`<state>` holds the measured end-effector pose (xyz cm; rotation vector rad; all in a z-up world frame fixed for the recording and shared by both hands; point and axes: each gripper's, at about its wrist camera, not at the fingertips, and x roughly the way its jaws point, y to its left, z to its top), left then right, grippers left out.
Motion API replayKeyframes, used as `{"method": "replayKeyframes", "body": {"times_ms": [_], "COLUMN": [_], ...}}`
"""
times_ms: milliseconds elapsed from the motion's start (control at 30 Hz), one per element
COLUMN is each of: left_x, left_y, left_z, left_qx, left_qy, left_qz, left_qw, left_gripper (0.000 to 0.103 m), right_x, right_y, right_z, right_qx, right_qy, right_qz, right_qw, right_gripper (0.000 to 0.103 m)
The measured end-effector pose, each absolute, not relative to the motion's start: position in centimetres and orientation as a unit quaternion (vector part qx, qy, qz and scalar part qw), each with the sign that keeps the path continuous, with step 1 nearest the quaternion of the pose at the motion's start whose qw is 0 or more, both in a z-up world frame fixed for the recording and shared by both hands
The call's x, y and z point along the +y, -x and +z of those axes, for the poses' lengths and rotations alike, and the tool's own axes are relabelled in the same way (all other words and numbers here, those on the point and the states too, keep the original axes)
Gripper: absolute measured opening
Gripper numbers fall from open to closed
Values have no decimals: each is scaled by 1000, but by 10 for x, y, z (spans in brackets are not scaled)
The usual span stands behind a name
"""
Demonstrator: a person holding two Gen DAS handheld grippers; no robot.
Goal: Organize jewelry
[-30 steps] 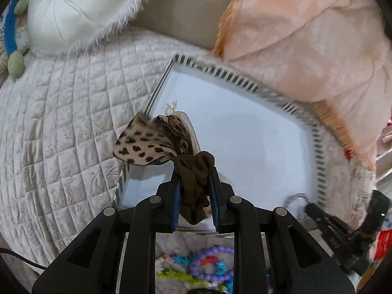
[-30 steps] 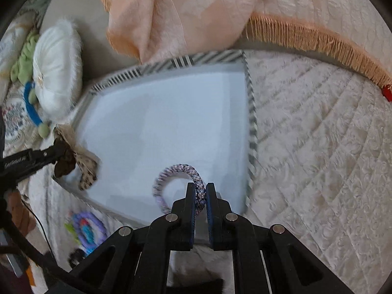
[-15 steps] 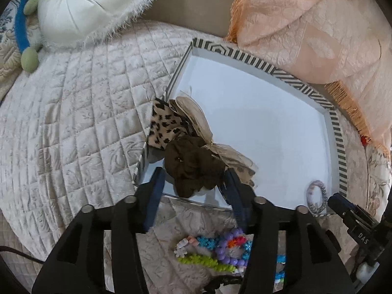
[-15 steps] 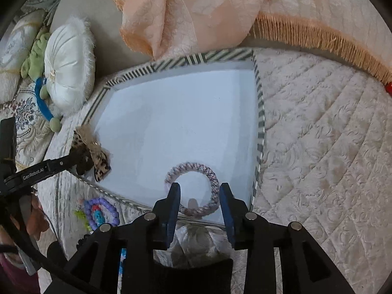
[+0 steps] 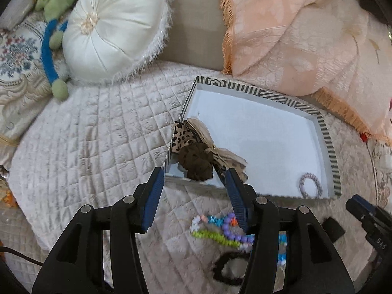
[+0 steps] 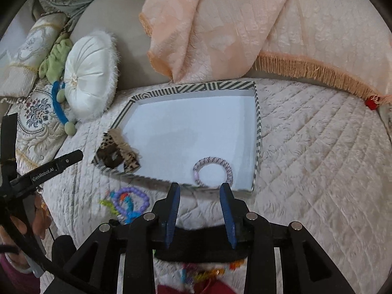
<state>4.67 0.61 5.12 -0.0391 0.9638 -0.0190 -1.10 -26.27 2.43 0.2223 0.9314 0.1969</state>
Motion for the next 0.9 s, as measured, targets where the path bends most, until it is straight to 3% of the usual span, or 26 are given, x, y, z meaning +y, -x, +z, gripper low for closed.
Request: {"method": "replayKeyframes", "body": {"times_ms": [900], "left_x": [-6], "left_y": [57], "left_z": [65], "left_qx": [426], "left_qy": [-4], "left_qz": [-9], "left_qw": [905], "left_gripper": [52], "right_x": [-221], "right_y": [89], "right_z": [44], "right_qx": [433], "right_qy": [-81], "right_qz": [118], "right_qw": [890], "right_gripper": [43]}}
